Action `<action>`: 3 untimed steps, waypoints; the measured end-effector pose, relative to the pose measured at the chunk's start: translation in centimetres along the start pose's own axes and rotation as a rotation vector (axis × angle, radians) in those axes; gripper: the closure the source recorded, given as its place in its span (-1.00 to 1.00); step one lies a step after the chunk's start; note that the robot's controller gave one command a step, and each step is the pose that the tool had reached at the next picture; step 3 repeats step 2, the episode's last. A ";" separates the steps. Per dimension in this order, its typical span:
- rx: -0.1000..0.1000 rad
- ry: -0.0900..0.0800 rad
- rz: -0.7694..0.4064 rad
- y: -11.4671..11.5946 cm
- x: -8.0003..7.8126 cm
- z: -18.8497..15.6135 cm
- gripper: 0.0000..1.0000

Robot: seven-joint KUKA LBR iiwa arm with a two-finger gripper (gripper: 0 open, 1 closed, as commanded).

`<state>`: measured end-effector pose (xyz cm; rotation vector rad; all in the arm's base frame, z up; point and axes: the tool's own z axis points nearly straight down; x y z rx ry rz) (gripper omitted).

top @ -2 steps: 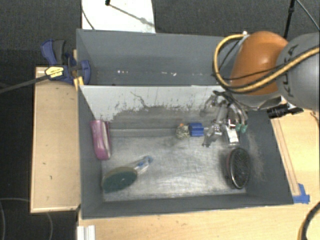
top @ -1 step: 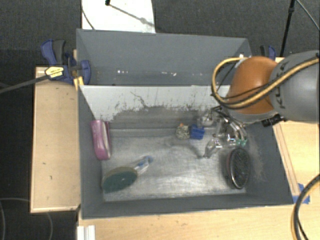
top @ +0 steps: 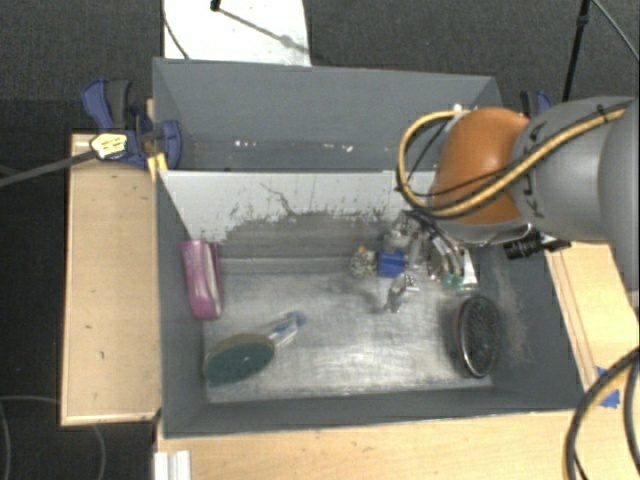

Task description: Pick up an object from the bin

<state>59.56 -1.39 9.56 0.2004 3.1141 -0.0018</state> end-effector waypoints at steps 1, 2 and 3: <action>0.000 -0.002 -0.001 -0.1 -0.1 -0.2 1.00; 0.000 0.008 -0.042 -1.1 0.2 -17.1 1.00; 0.000 0.008 -0.042 -1.1 0.2 -17.1 1.00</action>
Offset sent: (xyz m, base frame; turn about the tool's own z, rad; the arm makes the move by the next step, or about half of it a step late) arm 0.0000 0.0000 0.0000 0.0000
